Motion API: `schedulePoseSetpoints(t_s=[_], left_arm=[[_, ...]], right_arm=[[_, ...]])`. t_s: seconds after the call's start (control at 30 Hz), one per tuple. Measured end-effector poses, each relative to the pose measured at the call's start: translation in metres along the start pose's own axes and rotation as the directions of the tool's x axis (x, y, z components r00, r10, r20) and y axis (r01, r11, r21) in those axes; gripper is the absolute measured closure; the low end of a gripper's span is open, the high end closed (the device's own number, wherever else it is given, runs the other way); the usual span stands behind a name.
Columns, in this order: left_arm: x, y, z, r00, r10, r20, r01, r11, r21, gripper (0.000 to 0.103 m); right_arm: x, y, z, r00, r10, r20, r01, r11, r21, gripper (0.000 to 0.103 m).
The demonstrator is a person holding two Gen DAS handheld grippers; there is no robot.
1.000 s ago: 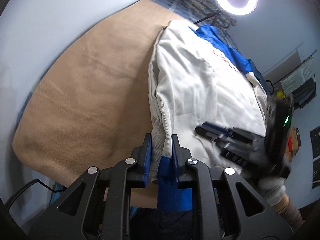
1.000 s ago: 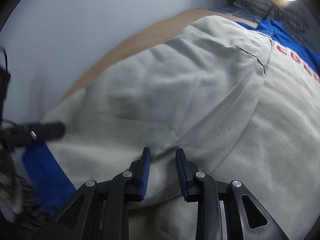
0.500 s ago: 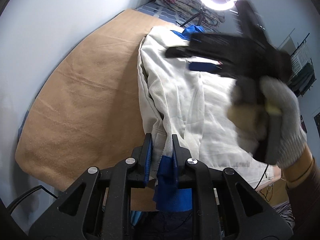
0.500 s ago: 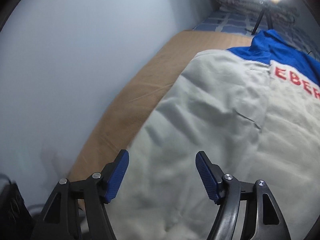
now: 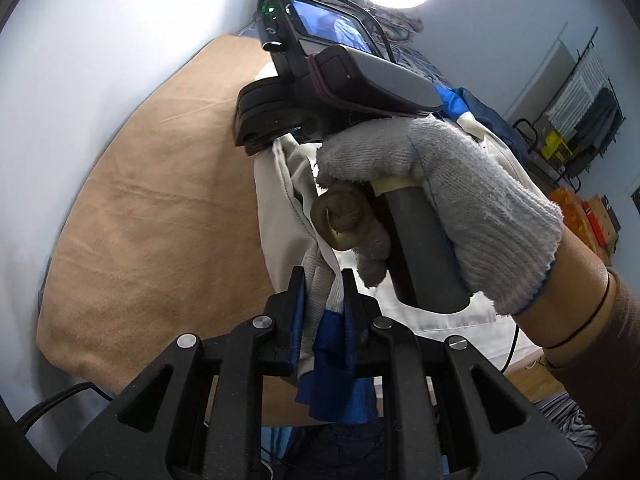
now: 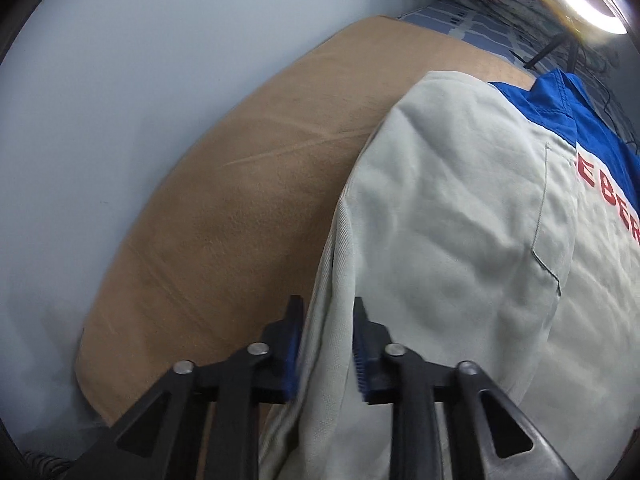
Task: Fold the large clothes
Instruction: 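Lower the sleeve flat onto the jacket and open the left tool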
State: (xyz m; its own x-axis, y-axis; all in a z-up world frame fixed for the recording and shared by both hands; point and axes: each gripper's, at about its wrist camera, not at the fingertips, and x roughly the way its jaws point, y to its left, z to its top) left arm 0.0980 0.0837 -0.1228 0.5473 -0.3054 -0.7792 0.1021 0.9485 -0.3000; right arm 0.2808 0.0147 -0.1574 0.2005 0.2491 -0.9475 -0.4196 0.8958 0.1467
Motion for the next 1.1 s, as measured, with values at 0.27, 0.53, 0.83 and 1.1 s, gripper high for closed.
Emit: schedulePoseSetpoints(t_s=[0.27, 0.53, 0.83, 1.1], left_arm=[[0.000, -0.053, -0.002, 1.000, -0.020, 0.001, 0.020, 0.990, 0.139, 0.089], [0.011, -0.110, -0.016, 0.998, -0.046, -0.031, 0.052, 0.960, 0.276, 0.091], [0.008, -0.128, -0.027, 0.973, -0.194, -0.129, 0.222, 0.937, 0.270, 0.091], [0.000, -0.087, -0.003, 0.987, -0.151, -0.057, 0.159, 0.972, 0.175, 0.091]], right_arm=[[-0.043, -0.070, -0.028, 0.974, 0.168, 0.149, -0.193, 0.966, 0.174, 0.101], [-0.080, -0.156, -0.084, 0.939, 0.202, 0.280, -0.291, 0.899, 0.328, 0.101], [-0.059, -0.214, -0.141, 0.948, 0.183, 0.260, -0.286, 0.848, 0.447, 0.101], [-0.047, -0.210, -0.146, 0.967, 0.150, 0.204, -0.225, 0.879, 0.421, 0.100]])
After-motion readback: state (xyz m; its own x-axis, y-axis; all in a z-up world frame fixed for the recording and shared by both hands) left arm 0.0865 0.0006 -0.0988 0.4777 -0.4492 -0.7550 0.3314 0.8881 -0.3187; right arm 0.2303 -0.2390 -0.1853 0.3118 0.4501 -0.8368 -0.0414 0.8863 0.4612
